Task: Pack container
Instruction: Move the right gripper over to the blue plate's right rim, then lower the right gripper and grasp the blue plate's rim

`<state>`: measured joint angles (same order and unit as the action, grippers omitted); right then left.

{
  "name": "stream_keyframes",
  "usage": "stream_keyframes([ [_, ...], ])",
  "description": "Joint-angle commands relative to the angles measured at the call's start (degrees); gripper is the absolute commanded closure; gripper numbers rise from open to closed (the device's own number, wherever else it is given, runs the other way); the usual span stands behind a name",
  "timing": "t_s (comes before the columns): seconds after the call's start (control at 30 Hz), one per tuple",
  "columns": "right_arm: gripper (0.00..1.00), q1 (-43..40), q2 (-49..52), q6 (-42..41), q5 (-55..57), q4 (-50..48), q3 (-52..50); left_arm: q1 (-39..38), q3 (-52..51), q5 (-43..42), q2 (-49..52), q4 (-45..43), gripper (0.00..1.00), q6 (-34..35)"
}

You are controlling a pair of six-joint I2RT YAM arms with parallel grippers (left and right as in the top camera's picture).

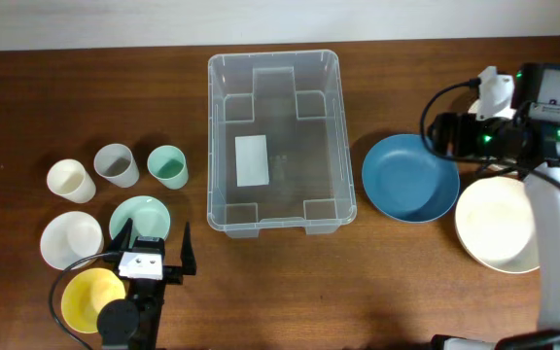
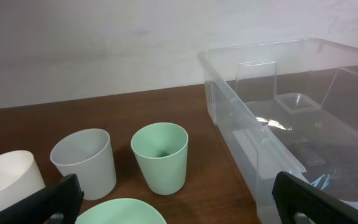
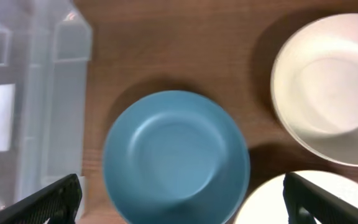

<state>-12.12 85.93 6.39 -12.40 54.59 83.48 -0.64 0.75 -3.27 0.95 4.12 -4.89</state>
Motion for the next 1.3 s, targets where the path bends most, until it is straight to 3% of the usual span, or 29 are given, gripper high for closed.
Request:
stream_keyframes([
  [0.0, 0.01, -3.56, 4.83, 3.74, -0.57, -0.39, 1.33, -0.07, -0.22, -1.03, -0.17, 0.22, 0.00, -0.31],
  [0.13, 0.01, -5.64, 11.82, 7.32, -5.92, -0.39, 1.33, -0.07, -0.22, -1.03, -0.17, 0.22, 0.00, -0.31],
  [0.47, 0.01, -5.64, 24.74, 8.41, -5.84, -5.07, 1.33, -0.07, -0.22, -1.03, -0.17, 0.22, 0.00, -0.31],
  [1.1, 0.00, -5.95, 33.62, 8.37, -4.98, -6.88, 1.27, -0.07, -0.22, -1.03, -0.17, 0.22, 0.00, -0.31],
  [1.2, 0.12, -5.97, 33.62, 8.37, -4.96, -6.88, 1.27, -0.07, -0.22, -1.03, -0.17, 0.22, 0.00, -0.31],
  [1.27, 0.27, -5.95, 33.62, 8.37, -4.96, -6.86, 1.27, -0.07, -0.22, -1.03, -0.17, 0.22, 0.00, -0.31],
])
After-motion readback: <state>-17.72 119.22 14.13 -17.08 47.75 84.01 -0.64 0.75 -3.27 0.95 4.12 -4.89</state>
